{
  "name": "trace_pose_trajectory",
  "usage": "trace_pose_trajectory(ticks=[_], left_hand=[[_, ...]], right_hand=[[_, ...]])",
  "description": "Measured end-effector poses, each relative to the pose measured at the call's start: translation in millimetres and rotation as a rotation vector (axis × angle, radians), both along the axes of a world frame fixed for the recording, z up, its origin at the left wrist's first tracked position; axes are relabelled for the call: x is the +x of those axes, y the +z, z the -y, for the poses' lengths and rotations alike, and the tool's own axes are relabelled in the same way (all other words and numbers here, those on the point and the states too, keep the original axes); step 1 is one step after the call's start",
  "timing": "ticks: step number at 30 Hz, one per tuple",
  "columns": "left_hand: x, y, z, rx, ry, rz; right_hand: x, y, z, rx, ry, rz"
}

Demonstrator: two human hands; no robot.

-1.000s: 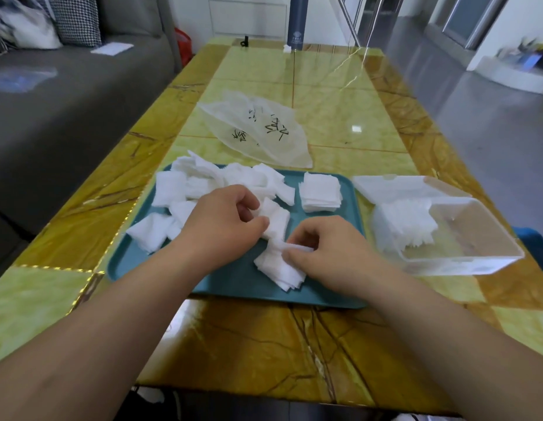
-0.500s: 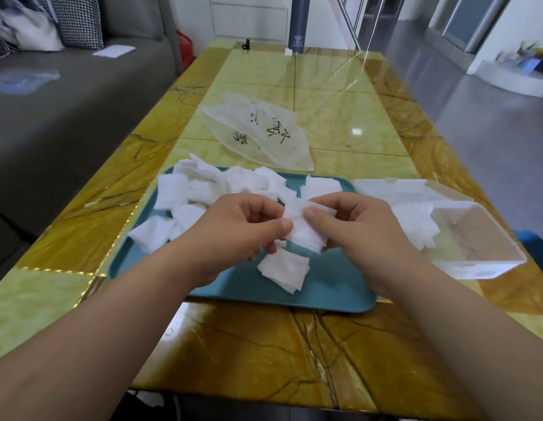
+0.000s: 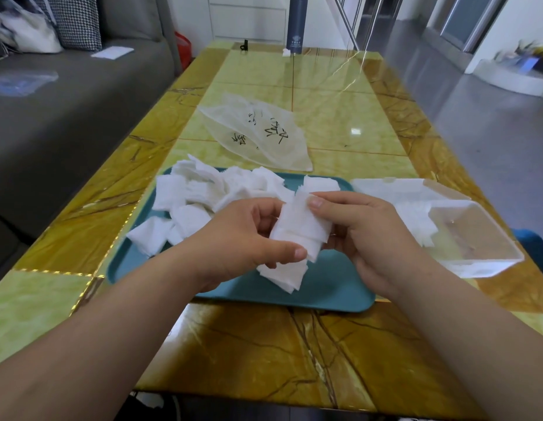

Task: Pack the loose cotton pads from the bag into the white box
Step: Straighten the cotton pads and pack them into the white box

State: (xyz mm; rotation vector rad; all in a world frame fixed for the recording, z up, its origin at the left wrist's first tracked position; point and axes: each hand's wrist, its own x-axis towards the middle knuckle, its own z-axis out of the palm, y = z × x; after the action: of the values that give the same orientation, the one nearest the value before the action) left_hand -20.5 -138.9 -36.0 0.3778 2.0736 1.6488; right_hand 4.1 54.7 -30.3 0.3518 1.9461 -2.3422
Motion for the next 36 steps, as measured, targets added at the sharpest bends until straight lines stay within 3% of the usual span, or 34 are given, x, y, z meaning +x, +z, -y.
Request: trace_pose_trajectory(ticks=[4,8,14,23,32,36], left_hand=[[-1.5,-4.3,3.2,-0.028,0.07,-0.008],[-4.5,-5.2,2.6,0.01,0.161,0.056],[0.6,-1.7,-4.4,-0.022,0.014,-0.028],[4.6,2.1,-4.9,-0.059,-0.022,-0.056],[2.7,3.7,-0.2,0.019,-0.044,0.038],[-0.2,5.1,3.0,0.211,-0.021,0.176]], right_hand=[[-3.7,3.4,-10.9,0.057,-0.086,-0.033],[1.8,11.0,-14.5,0.055,0.027,-0.152],[7.0,8.3,-4.6,0.183,0.059,-0.148],[4.3,4.3,-4.7,0.31,0.029,-0.147],[2.4,-4.3,-3.3,0.197,0.112,-0.104],[1.2,-5.1,-6.9,0.083,0.07,-0.081]])
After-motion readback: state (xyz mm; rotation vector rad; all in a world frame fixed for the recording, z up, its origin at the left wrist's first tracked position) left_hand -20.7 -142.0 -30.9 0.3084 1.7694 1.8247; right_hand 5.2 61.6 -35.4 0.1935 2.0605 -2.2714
